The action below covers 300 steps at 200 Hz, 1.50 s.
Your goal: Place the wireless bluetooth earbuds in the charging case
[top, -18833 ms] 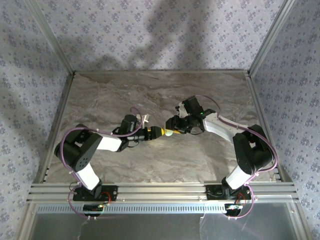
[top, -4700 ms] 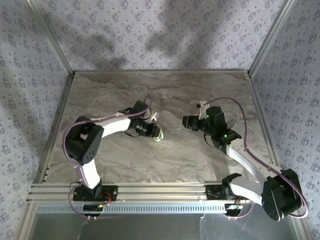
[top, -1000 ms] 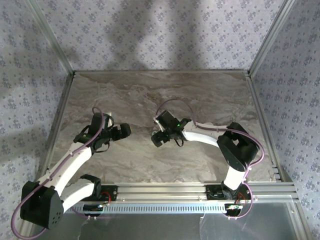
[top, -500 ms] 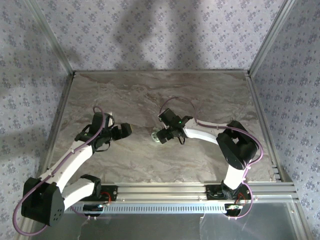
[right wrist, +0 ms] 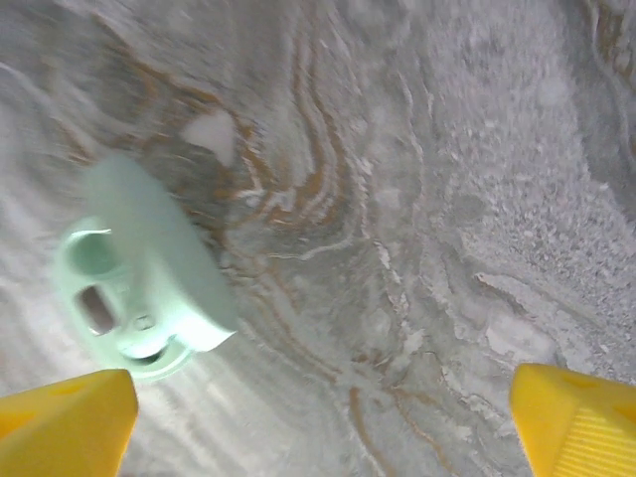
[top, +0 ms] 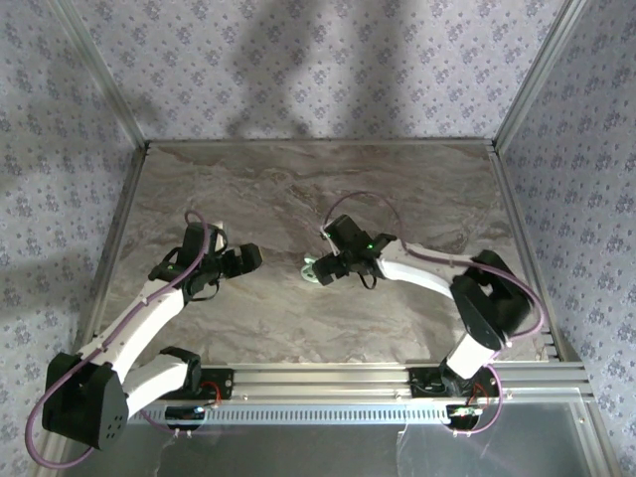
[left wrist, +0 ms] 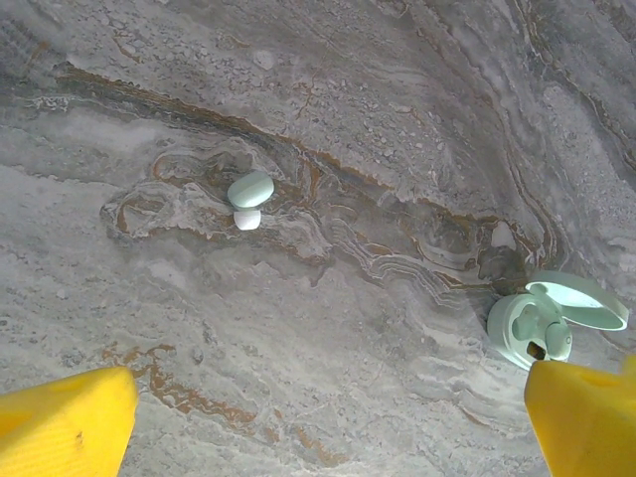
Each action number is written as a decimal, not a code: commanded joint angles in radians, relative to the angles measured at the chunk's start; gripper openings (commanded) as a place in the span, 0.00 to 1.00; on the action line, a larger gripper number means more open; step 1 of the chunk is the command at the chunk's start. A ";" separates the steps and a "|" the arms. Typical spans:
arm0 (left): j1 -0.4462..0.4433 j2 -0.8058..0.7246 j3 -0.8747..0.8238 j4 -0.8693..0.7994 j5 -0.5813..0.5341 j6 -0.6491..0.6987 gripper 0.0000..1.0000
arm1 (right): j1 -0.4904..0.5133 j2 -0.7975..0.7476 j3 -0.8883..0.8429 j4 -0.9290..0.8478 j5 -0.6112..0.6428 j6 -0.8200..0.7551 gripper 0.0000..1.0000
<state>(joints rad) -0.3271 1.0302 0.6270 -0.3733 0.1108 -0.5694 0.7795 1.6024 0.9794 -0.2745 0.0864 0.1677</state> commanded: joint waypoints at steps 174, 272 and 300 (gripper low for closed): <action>0.109 0.672 0.414 0.001 0.191 0.144 1.00 | -0.095 -0.295 -0.214 0.313 -0.095 0.159 1.00; 0.099 0.715 0.387 0.019 0.270 0.163 1.00 | -0.092 -0.272 -0.172 0.233 -0.139 0.086 1.00; 0.087 0.696 0.365 0.018 0.270 0.160 1.00 | -0.098 -0.269 -0.171 0.234 -0.159 0.087 1.00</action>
<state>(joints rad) -0.2188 1.7470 1.0256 -0.3481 0.3294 -0.4255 0.6888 1.3262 0.7780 -0.0235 -0.0433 0.2718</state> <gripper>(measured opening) 0.997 0.999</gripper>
